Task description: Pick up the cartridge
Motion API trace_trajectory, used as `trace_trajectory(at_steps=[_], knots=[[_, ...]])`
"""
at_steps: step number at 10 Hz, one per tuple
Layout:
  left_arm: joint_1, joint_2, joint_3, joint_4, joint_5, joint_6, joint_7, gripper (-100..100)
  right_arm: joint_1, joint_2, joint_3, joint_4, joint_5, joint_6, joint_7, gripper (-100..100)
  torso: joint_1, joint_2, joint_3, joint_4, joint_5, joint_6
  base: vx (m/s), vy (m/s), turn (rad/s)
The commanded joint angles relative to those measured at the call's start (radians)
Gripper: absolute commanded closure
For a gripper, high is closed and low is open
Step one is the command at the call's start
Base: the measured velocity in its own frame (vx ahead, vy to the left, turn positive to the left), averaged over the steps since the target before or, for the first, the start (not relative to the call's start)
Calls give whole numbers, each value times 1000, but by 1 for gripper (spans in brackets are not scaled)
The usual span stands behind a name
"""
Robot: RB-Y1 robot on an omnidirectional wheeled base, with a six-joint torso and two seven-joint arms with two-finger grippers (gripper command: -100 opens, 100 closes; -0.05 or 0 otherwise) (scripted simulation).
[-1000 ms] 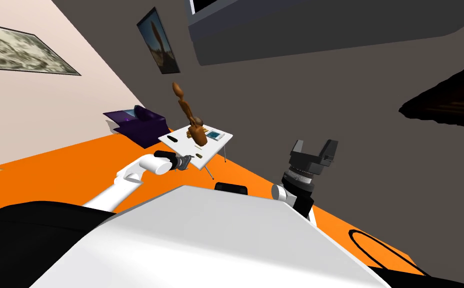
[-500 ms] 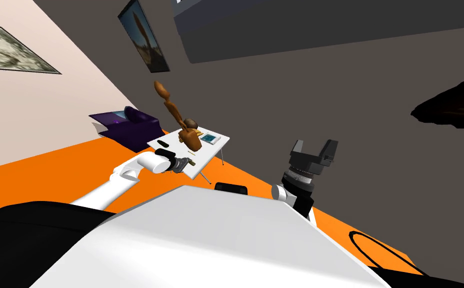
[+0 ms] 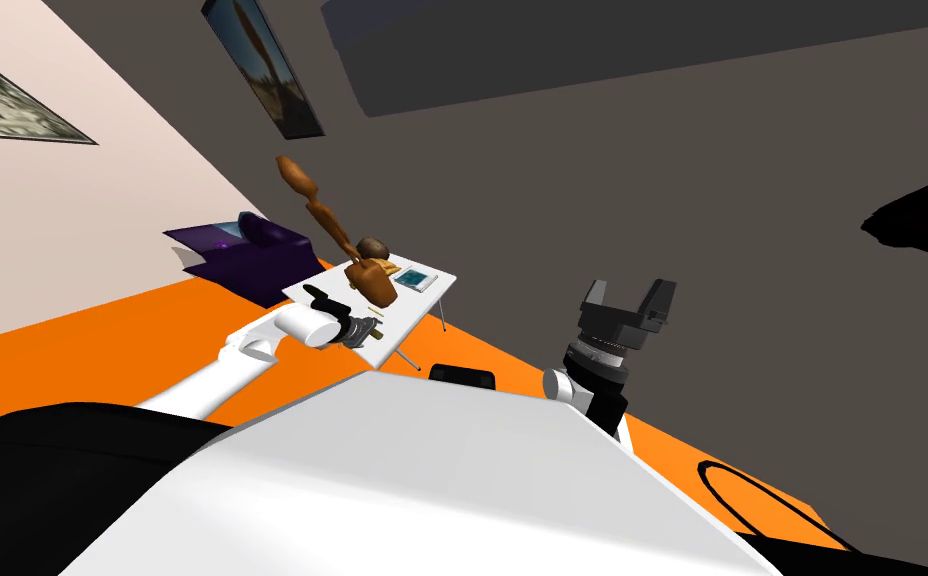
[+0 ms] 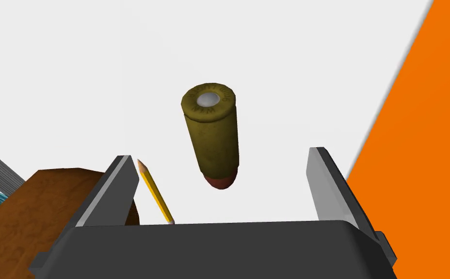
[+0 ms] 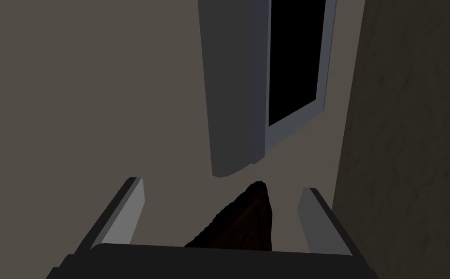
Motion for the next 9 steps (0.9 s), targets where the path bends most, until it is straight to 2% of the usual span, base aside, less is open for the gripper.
trace_trajectory(at_steps=[1, 3, 4, 5, 9], knots=[[-9, -10, -13, 29, -12, -19, -10, -100, 0, 0, 0, 0, 0, 0, 0, 0, 0, 0, 0, 0, 0, 0, -10, 0, -56], [-14, -29, -29, 68, -32, -48, -22, -100, 0, 0, 0, 0, 0, 0, 0, 0, 0, 1, 1, 0, 0, 0, -15, 2, -52], [-9, -24, -23, 54, -26, -39, -18, -100, 0, 0, 0, 0, 0, 0, 0, 0, 0, 2, 1, 0, 0, 0, -7, 1, -5], [-10, -24, -24, 56, -27, -42, -19, 100, 0, 0, 0, 0, 0, 0, 0, 0, 0, 1, 1, 0, 0, 0, 0, 0, 0], [-10, -24, -23, 55, -27, -42, -19, 100, 0, 0, 0, 0, 0, 0, 0, 0, 1, 0, 0, -1, 1, 0, 0, 0, 0]])
